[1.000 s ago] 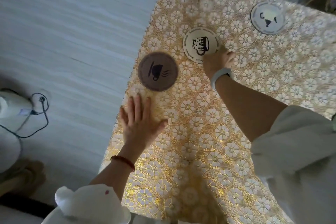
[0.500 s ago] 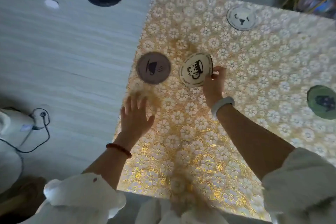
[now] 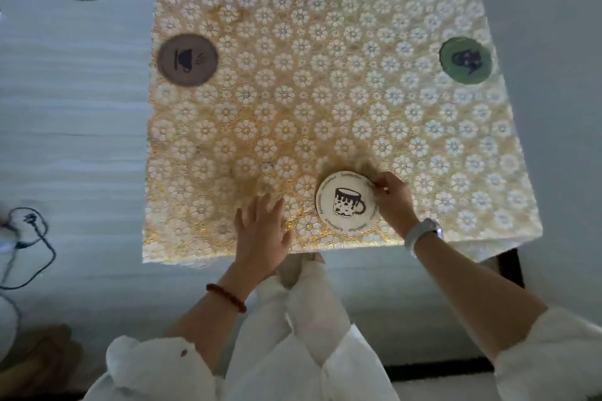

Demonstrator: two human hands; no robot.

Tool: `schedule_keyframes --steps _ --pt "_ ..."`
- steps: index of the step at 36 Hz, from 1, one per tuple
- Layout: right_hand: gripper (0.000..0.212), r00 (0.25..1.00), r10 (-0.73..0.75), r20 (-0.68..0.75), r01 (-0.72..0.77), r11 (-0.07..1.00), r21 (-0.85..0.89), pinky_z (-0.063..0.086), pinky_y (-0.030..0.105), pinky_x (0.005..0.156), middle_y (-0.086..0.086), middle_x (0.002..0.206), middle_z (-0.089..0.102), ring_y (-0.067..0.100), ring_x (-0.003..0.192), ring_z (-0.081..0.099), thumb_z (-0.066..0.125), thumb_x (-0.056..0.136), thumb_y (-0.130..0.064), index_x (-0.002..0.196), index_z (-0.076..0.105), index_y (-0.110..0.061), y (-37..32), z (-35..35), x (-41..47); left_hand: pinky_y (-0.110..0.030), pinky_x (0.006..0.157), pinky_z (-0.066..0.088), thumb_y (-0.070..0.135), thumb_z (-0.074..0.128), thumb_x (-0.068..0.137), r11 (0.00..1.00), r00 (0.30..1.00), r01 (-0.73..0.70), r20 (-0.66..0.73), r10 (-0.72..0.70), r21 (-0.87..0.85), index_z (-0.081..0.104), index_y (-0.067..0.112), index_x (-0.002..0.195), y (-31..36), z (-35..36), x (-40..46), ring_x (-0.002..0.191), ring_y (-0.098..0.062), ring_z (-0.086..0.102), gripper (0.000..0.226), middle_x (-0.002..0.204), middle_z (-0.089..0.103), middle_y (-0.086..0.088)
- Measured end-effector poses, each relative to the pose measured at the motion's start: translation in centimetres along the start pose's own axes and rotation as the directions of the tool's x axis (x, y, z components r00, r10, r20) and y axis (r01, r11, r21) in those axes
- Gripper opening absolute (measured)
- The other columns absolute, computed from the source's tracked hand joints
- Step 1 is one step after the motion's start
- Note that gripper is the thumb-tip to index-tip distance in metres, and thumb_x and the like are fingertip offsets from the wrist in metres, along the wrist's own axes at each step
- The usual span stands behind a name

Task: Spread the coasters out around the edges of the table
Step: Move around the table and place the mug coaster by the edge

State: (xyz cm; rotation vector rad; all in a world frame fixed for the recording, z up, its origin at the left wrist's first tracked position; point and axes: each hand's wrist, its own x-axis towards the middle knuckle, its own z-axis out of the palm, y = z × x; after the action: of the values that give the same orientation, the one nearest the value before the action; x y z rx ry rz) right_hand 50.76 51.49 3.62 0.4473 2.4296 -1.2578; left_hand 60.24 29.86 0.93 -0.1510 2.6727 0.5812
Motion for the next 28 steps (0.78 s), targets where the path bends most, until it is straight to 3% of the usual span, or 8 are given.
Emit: schedule_keyframes --steps 2,5,7,11,14,16,22,28 --pt "0.019 1.000 -0.019 0.016 0.019 1.000 -0.019 0.047 0.011 0.051 -0.006 0.074 0.057 0.009 0.067 0.053 0.047 0.085 0.003 0.083 0.056 -0.013 0.7 -0.6 -0.1 -0.059 0.112 0.018 0.036 0.056 0.083 1.000 1.000 -0.016 0.002 0.016 0.013 0.033 0.020 0.134 1.0 0.7 0.0 0.139 -0.031 0.019 0.058 0.148 0.026 -0.007" --pt "0.026 0.996 -0.069 0.061 0.074 0.994 -0.081 0.050 0.023 0.058 -0.004 0.077 0.060 0.016 0.070 0.057 0.046 0.087 0.000 0.076 0.057 -0.020 1.2 -1.1 0.6 -0.058 0.111 0.019 0.038 0.058 0.081 0.999 1.000 -0.026 0.015 0.026 0.041 0.031 0.020 0.135 2.4 1.7 0.2 0.140 -0.032 0.017 0.063 0.149 0.024 -0.007" --pt "0.024 0.989 -0.125 0.081 0.136 0.980 -0.146 0.051 0.027 0.058 0.004 0.081 0.064 0.024 0.073 0.061 0.046 0.088 -0.002 0.082 0.062 -0.019 1.3 -1.2 1.4 -0.057 0.110 0.019 0.039 0.058 0.081 0.999 0.999 -0.031 0.009 0.031 0.042 0.031 0.020 0.135 3.3 2.3 0.4 0.140 -0.032 0.016 0.063 0.149 0.024 -0.007" --pt "0.019 0.964 -0.236 0.122 0.260 0.932 -0.254 0.055 0.036 0.077 0.008 0.098 0.071 0.026 0.087 0.065 0.049 0.089 -0.011 0.099 0.064 -0.016 1.4 -1.0 2.6 -0.064 0.105 0.028 0.042 0.064 0.072 0.998 0.996 -0.043 -0.077 0.046 0.034 0.033 0.019 0.134 4.8 3.5 1.2 0.136 -0.036 0.025 0.073 0.145 0.028 -0.009" --pt "0.025 0.930 -0.326 0.171 0.364 0.883 -0.295 0.053 0.034 0.084 0.001 0.114 0.066 0.022 0.099 0.062 0.045 0.090 -0.015 0.109 0.060 -0.022 2.2 -0.7 3.0 -0.064 0.110 0.013 0.052 0.066 0.070 1.000 0.999 -0.007 -0.044 0.007 0.016 0.020 0.020 0.142 5.7 4.0 1.8 0.141 -0.035 0.010 0.092 0.153 0.017 -0.011" --pt "0.034 0.910 -0.364 0.199 0.412 0.850 -0.328 0.051 0.042 0.090 0.002 0.123 0.059 0.026 0.108 0.056 0.041 0.087 -0.013 0.116 0.055 -0.023 3.0 -0.6 2.7 -0.062 0.111 0.005 0.054 0.066 0.070 1.000 0.999 0.011 -0.046 -0.011 -0.009 0.012 0.020 0.145 6.1 4.1 1.9 0.143 -0.033 0.002 0.098 0.155 0.009 -0.011" --pt "0.046 0.930 -0.348 0.121 0.367 0.854 -0.369 0.038 0.045 0.103 0.019 0.127 0.048 0.036 0.115 0.040 0.046 0.085 -0.004 0.129 0.044 -0.013 4.4 -0.8 0.0 -0.060 0.113 0.004 0.059 0.065 0.068 0.999 0.998 0.049 -0.027 -0.049 0.020 0.006 0.016 0.145 6.2 4.2 2.2 0.143 -0.030 -0.002 0.106 0.157 0.001 -0.010" --pt "0.047 0.948 -0.298 0.114 0.318 0.864 -0.389 0.038 0.045 0.098 0.022 0.125 0.044 0.037 0.106 0.038 0.046 0.080 -0.001 0.127 0.043 -0.007 4.4 0.1 -1.0 -0.062 0.113 0.003 0.055 0.067 0.067 0.998 0.998 0.062 -0.025 -0.062 0.012 0.007 0.020 0.145 6.6 4.4 2.4 0.143 -0.032 -0.003 0.105 0.156 0.000 -0.011"
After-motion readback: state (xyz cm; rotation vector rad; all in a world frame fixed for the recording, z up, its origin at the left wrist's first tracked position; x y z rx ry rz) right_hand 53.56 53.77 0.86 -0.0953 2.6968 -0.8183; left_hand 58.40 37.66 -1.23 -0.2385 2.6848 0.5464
